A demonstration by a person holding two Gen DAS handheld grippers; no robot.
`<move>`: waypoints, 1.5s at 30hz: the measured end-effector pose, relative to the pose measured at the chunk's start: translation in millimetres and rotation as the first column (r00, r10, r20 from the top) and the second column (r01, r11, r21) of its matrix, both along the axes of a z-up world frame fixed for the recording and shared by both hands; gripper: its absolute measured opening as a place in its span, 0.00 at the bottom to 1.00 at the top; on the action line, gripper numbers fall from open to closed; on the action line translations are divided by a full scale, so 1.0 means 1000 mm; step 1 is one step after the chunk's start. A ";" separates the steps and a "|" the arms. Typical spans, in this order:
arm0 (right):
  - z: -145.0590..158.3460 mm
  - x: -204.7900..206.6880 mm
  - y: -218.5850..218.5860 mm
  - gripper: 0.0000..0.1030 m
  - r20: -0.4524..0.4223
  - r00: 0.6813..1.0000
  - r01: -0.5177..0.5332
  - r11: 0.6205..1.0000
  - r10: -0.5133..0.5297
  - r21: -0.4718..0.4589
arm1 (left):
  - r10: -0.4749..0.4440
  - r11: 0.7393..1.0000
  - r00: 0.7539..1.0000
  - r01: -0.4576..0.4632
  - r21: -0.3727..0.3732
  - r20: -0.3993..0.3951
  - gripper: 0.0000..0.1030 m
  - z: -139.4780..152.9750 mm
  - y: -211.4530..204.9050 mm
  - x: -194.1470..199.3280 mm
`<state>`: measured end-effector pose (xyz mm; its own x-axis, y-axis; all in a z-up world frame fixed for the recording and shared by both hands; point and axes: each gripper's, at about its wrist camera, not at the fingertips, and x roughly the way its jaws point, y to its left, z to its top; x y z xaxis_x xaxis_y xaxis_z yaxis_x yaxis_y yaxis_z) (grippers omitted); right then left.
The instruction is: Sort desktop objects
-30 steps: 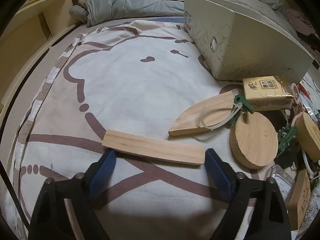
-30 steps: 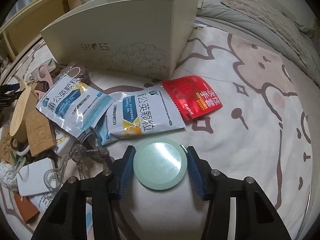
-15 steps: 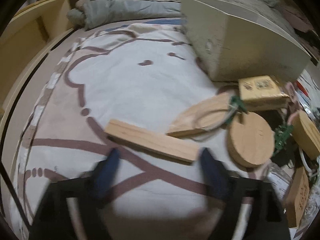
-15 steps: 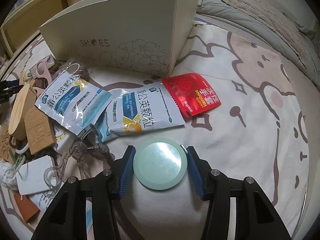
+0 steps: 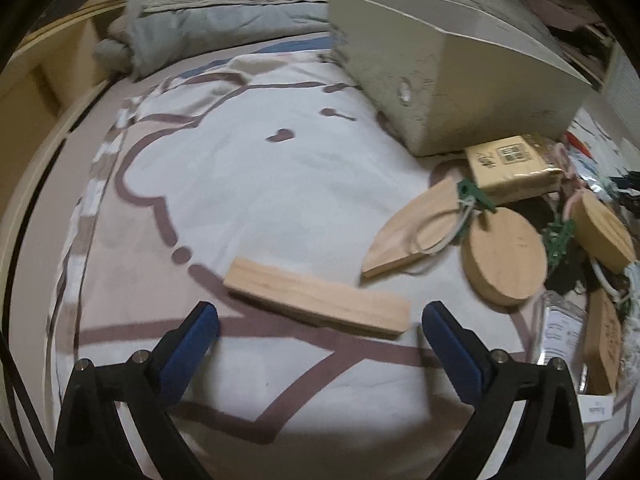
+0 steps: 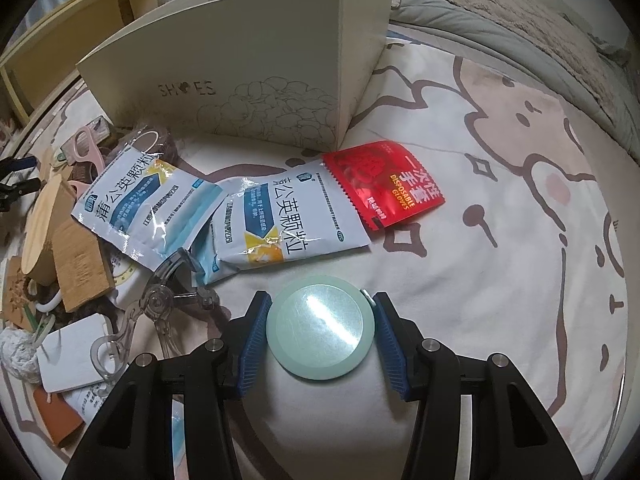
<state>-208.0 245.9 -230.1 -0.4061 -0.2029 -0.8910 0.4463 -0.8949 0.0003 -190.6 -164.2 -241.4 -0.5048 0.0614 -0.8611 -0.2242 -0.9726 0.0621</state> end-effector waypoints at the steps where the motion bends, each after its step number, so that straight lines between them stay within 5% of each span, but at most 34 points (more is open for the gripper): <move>1: 0.000 0.000 0.000 0.51 0.001 1.000 0.001 1.000 -0.001 -0.002 | -0.011 1.000 1.000 0.011 0.016 0.008 1.00 0.002 0.000 -0.003; 16: -0.003 -0.003 0.001 0.51 0.011 1.000 0.011 1.000 -0.011 -0.026 | 0.056 0.994 0.998 -0.058 0.091 0.028 1.00 0.008 -0.018 -0.036; 27: -0.004 -0.004 0.000 0.51 0.016 1.000 0.011 0.999 -0.011 -0.030 | 0.040 0.967 0.996 -0.059 0.249 0.081 1.00 -0.002 -0.009 -0.027; 45: -0.008 0.003 0.001 0.51 -0.063 0.998 0.021 0.999 -0.023 -0.038 | 0.044 0.997 0.999 -0.045 0.067 0.005 1.00 -0.015 0.017 0.000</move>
<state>-205.4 246.5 -237.7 -0.4660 -0.2257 -0.8555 0.4268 -0.9043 0.0061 -190.6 -147.4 -256.0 -0.5054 0.0966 -0.8575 -0.1806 -0.9835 -0.0043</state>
